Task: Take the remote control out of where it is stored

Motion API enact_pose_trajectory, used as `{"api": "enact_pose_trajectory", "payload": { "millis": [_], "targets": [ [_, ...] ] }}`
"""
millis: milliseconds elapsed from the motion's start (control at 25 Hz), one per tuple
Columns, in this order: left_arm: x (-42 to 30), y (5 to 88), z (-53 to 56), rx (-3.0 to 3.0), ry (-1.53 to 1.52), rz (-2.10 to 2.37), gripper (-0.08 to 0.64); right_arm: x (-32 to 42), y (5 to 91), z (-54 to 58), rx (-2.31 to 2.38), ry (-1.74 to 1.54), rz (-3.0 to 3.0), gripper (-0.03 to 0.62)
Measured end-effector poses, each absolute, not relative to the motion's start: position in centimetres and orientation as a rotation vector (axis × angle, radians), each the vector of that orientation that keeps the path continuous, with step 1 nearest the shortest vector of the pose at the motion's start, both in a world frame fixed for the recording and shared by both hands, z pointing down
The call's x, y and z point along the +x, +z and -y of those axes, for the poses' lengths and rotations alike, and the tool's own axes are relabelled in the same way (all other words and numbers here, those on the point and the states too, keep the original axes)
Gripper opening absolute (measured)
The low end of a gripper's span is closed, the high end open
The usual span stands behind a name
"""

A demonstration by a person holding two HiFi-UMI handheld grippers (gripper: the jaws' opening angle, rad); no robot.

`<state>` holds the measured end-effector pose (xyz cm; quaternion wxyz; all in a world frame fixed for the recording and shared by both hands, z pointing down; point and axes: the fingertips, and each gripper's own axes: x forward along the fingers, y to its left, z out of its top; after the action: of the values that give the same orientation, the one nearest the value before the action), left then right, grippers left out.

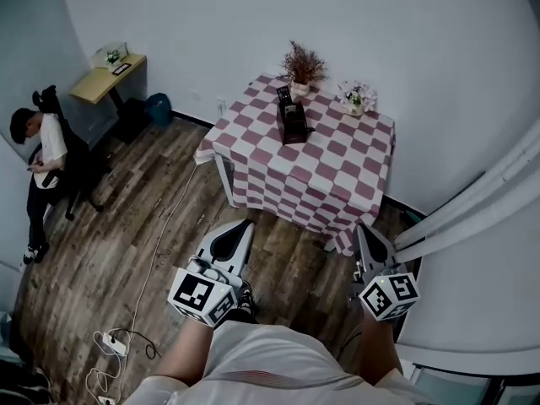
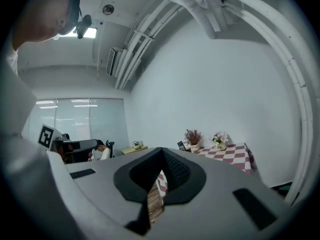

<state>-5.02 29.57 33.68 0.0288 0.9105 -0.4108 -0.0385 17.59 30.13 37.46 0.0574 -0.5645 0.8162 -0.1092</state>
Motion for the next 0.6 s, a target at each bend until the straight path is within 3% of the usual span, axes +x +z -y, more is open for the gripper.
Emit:
{"api": "enact_pose_trajectory", "payload": {
  "millis": [600],
  "targets": [
    [-13.7,33.9,-11.8,2.817,-0.113,1.129,0.009,7.9,36.7,-13.6,-1.812,-0.338,-2.437,0.012]
  ]
}}
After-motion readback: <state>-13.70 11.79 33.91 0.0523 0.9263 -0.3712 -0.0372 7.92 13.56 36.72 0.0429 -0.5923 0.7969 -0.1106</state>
